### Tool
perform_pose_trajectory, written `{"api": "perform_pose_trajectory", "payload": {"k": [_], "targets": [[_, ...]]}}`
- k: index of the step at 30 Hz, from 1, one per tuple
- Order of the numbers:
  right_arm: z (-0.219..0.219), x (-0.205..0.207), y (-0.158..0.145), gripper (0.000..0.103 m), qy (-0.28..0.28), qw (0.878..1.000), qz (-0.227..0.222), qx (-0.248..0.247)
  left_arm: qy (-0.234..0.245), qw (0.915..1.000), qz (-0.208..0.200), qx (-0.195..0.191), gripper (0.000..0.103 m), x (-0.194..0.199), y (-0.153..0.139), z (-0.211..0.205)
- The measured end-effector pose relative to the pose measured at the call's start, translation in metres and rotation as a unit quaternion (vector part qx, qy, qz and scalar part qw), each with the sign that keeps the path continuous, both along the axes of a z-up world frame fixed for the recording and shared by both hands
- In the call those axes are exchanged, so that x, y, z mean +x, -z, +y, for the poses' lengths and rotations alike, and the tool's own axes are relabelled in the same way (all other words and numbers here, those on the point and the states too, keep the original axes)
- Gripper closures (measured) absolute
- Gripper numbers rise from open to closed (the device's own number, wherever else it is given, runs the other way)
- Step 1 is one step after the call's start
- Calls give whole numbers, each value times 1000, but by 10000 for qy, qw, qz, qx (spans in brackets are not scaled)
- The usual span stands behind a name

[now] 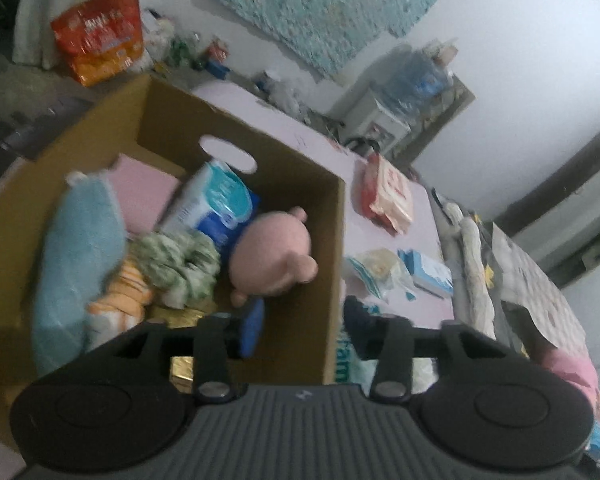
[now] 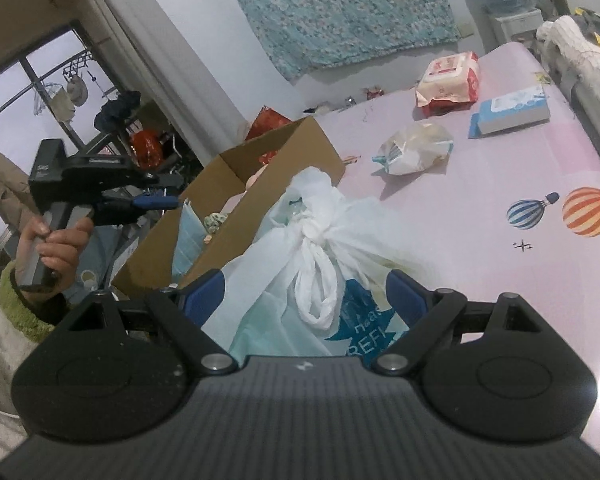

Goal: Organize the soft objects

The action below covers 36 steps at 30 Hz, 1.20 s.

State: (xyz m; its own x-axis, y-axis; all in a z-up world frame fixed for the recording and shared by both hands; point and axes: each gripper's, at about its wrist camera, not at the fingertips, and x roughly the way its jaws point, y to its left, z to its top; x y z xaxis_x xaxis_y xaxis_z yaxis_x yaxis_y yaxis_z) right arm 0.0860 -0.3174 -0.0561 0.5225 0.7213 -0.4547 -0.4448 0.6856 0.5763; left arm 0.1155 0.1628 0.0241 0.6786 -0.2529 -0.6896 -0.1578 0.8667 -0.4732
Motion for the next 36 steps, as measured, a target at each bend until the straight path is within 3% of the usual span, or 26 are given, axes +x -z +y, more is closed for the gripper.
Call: {"api": "perform_pose_trajectory", "payload": {"k": [5, 10, 16, 19, 21, 25, 28, 33, 36], "targets": [[22, 7, -15, 15, -289, 9993, -183, -115, -259, 9985, -337, 356, 25, -37, -17, 18], [58, 14, -39, 15, -770, 9963, -381, -82, -523, 9936, -667, 742, 12, -79, -30, 35], [149, 38, -79, 15, -1881, 9812, -399, -154, -1043, 9840, -926, 1109, 4, -124, -30, 59], [215, 61, -86, 15, -2478, 9680, 170, -358, -1461, 9774, -958, 1193, 4, -147, -19, 76], [265, 82, -78, 15, -2821, 9543, 818, -550, -1681, 9738, -908, 1231, 4, -158, -11, 85], [354, 106, -39, 15, -3123, 9208, 1868, -1403, -1989, 9705, -755, 1131, 4, -182, 8, 107], [390, 119, -5, 16, -3024, 8939, 2706, -1903, -2154, 9686, -633, 1066, 4, -194, 18, 120], [419, 122, 20, 17, -3069, 8740, 2955, -2336, -2345, 9663, -455, 960, 4, -210, 34, 141], [424, 118, 23, 24, -3146, 8693, 2960, -2405, -2416, 9652, -418, 908, 4, -215, 39, 148]]}}
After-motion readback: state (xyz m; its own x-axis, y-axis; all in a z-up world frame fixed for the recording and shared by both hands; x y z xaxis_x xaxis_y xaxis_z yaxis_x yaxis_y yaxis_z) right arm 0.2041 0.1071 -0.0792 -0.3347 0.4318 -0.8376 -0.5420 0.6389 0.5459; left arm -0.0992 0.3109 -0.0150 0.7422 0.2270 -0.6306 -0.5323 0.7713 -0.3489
